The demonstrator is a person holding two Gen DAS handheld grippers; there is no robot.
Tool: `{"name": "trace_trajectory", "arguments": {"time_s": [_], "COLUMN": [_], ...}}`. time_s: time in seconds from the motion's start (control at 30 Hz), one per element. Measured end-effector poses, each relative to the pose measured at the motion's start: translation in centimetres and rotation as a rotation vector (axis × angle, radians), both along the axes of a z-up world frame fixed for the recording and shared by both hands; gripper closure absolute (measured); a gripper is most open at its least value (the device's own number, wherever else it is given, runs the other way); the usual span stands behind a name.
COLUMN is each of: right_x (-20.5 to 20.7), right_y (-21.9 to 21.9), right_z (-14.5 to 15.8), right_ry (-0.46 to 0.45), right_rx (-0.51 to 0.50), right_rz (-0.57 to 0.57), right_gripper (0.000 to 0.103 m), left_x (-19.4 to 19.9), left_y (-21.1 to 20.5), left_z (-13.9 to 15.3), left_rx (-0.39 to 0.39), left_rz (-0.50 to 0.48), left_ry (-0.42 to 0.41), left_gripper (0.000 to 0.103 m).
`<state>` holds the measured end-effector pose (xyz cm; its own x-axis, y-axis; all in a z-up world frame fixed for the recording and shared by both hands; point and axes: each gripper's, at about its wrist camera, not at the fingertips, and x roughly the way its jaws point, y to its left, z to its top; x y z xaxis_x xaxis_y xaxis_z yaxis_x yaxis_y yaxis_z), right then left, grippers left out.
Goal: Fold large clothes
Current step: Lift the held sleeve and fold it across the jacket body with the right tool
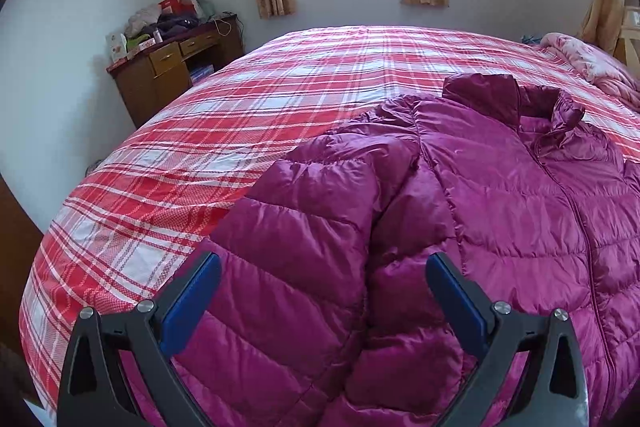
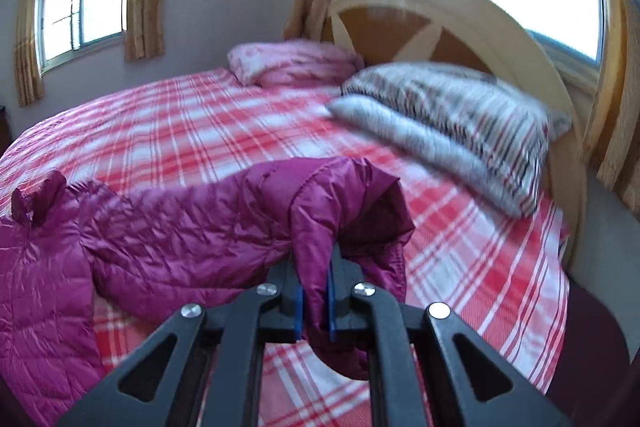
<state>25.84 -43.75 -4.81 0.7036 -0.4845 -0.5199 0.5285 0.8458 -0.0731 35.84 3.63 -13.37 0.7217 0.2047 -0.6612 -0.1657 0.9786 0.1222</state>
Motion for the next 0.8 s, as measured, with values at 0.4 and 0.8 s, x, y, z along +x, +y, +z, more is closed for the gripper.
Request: {"name": "trace_trajectory", "arguments": {"time_s": [0.4,0.8], "right_x": [3.7,5.9], "right_y": [10.8,17.2], "right_z": [4.4,3.8], "right_ry": [-0.085,-0.067], "right_rx": [-0.188,-0.233], "right_rz": [0.239,0.379], "right_gripper": [0.093,0.093], "left_x": [1.4,2.7], "left_y": [0.4,2.0], "left_z": [0.8,0.0], "left_rx": [0.022,0.009], "left_rz": [-0.003,0.038], "left_ry": [-0.022,-0.018], "left_gripper": [0.001,0.001]}}
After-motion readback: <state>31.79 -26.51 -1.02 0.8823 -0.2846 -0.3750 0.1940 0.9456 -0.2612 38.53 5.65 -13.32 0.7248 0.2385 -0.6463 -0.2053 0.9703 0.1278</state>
